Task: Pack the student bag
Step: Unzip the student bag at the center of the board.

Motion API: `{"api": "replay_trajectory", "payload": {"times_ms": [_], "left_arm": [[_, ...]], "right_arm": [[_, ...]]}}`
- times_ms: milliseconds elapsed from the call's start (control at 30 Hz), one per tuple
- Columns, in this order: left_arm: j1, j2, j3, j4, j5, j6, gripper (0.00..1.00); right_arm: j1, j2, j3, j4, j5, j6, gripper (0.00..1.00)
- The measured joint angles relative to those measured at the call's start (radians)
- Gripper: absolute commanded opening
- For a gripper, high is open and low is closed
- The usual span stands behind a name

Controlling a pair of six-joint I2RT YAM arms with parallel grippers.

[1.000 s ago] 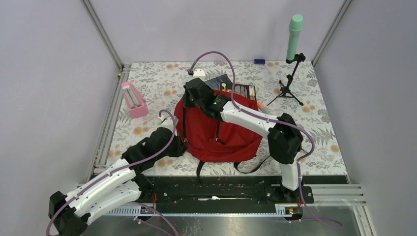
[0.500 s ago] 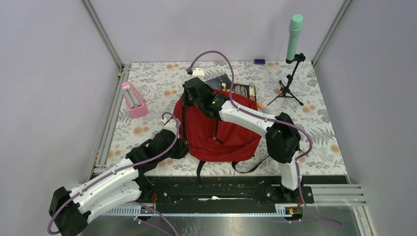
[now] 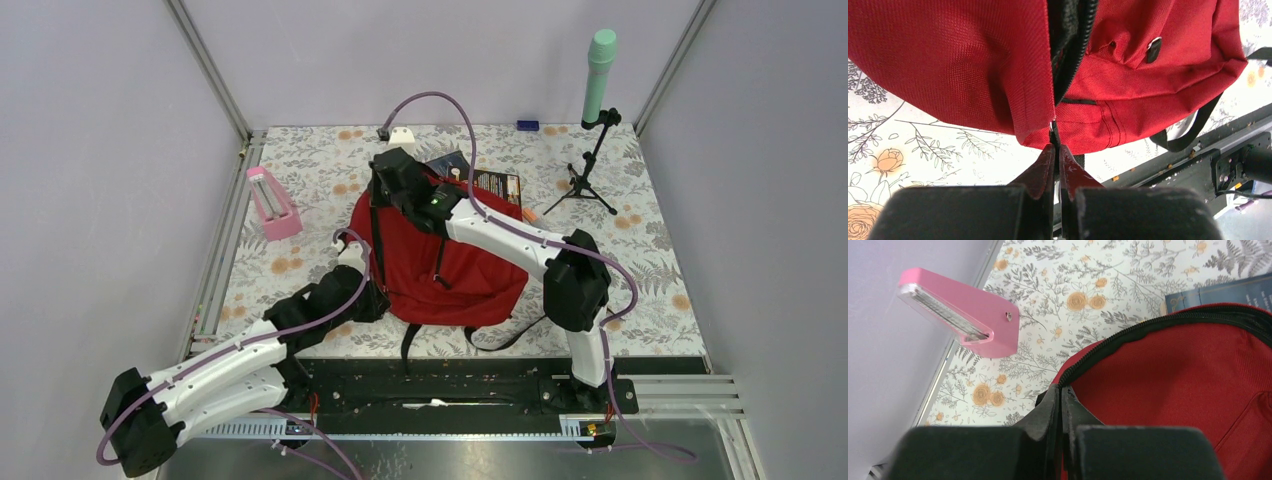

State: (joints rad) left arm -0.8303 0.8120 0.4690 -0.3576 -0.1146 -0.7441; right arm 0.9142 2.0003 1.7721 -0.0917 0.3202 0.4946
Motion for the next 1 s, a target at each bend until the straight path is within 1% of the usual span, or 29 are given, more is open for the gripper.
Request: {"api": "replay_trajectory", "payload": {"times_ms": [267, 667, 867, 900, 933, 967, 1000], "left_arm": [[-0.016, -0.012, 0.002, 0.030, -0.055, -0.026, 0.00], [-0.079, -0.003, 0.002, 0.087, -0.143, -0.068, 0.00], [-0.098, 0.021, 0.002, 0.097, -0.163, -0.077, 0.00], [-0.099, 0.019, 0.005, 0.091, -0.162, -0.077, 0.01], [-0.102, 0.016, 0.010, 0.078, -0.161, -0.077, 0.10], [-0.104, 0.013, 0.017, 0.061, -0.159, -0.076, 0.22], [-0.109, 0.006, 0.026, 0.037, -0.156, -0.074, 0.37]], "right_arm": [[0.000, 0.000, 0.080, -0.040, 0.012, -0.021, 0.00], [0.000, 0.000, 0.172, -0.110, 0.014, -0.055, 0.00], [0.000, -0.001, 0.177, -0.109, 0.010, -0.068, 0.00], [0.000, -0.005, 0.166, -0.098, 0.008, -0.068, 0.00], [0.000, -0.018, 0.132, -0.070, 0.001, -0.068, 0.00], [0.000, -0.031, 0.100, -0.043, -0.002, -0.067, 0.02], [0.000, -0.053, 0.047, -0.002, -0.009, -0.065, 0.05]]}}
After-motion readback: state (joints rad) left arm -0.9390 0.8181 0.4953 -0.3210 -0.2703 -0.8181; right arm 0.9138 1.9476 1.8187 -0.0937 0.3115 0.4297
